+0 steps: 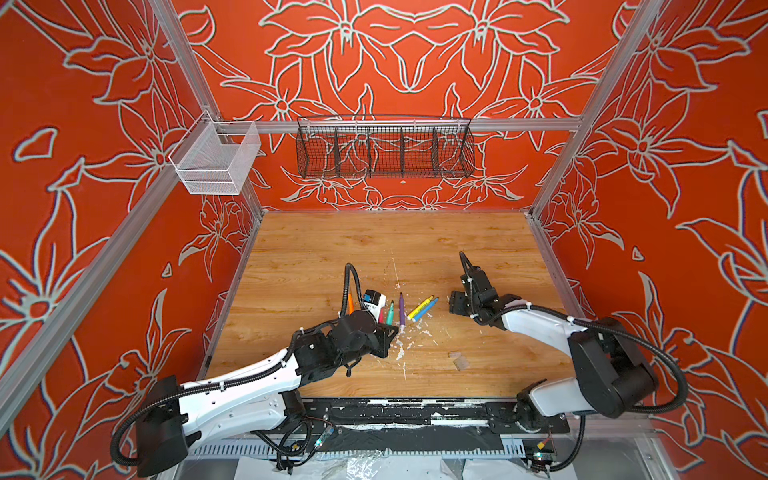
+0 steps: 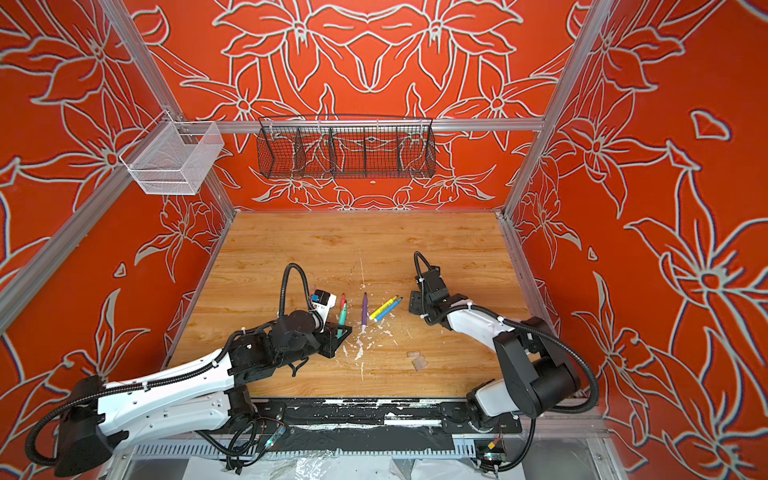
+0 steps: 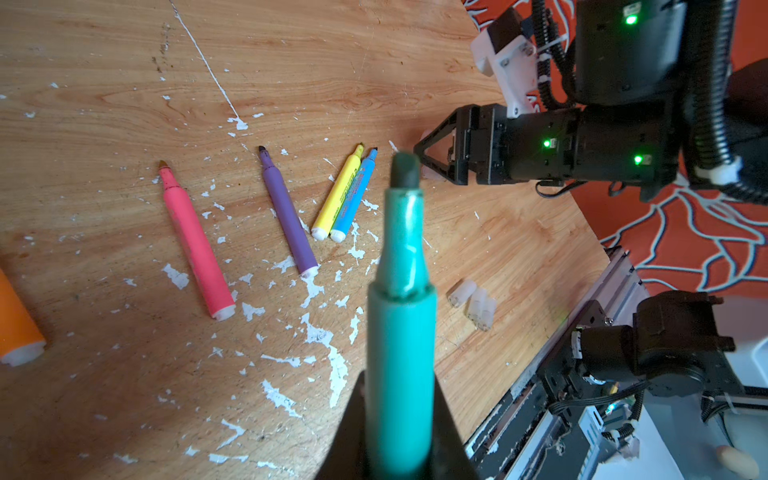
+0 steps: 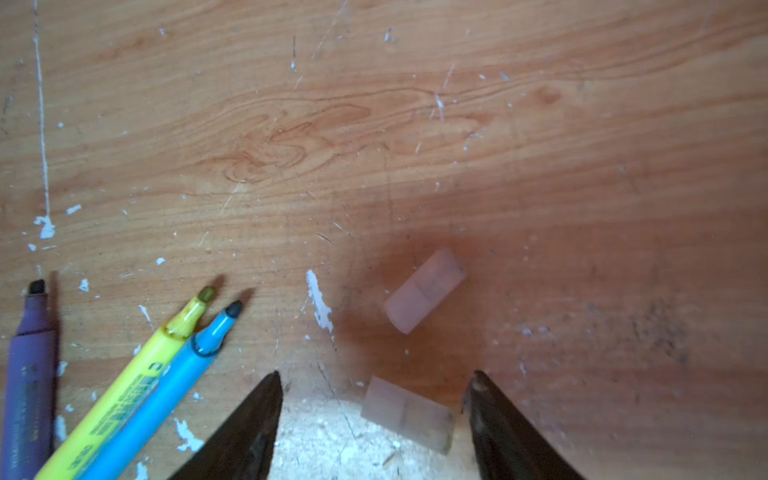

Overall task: Insert the pens into the pen caps
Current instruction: 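Move the right gripper away toward the translucent caps on the table, then grasp a translucent cap with the right gripper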

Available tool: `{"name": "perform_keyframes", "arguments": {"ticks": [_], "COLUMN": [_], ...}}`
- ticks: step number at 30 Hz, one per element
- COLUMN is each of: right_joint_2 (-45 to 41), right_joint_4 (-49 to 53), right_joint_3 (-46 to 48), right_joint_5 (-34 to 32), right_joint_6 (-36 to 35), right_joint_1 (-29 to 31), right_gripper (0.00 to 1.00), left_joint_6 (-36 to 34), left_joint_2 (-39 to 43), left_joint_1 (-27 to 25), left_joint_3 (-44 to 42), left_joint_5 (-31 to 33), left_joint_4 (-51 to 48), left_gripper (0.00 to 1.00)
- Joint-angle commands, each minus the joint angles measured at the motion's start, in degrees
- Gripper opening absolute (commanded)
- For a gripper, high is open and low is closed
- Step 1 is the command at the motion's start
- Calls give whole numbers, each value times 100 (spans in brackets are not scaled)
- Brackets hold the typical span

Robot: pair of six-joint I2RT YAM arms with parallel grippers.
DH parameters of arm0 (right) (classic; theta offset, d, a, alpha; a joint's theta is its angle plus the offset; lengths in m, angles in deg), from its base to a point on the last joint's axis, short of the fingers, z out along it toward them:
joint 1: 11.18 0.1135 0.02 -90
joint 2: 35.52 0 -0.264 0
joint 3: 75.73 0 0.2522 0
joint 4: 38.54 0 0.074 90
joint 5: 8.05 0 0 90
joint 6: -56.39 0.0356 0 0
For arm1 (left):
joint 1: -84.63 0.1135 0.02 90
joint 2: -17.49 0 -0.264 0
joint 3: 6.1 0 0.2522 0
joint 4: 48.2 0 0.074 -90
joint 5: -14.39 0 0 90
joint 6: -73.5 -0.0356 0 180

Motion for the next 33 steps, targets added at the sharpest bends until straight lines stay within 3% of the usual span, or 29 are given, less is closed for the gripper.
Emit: {"name": "perform_keyframes", "arguments": {"ticks": [1, 7, 18, 26, 33], "right_joint_2": [366, 668, -172, 125, 365], "right_joint_4": [-23, 54, 364, 637, 1121], "right_joint_3": [-237, -295, 213, 11, -263], "right_joint_5": [150, 532, 530, 158, -484], "right_joint_6": [-151, -88, 81, 143, 144], "right_joint_1": [-63, -56, 73, 199, 424], "right_gripper": [74, 70, 63, 43, 40], "left_joint_6": [-13, -19, -7, 33, 53], "left_joint_2": [63, 80, 58, 78, 107], "left_joint_1": [-2, -2, -2, -2, -2], "left_joint_3": [8, 3, -37, -53, -80], "left_joint_5": [-29, 15, 15, 4, 2], "left_joint_4": [-71, -97, -23, -19, -13], "left_gripper": [0, 0, 0, 0, 0]}}
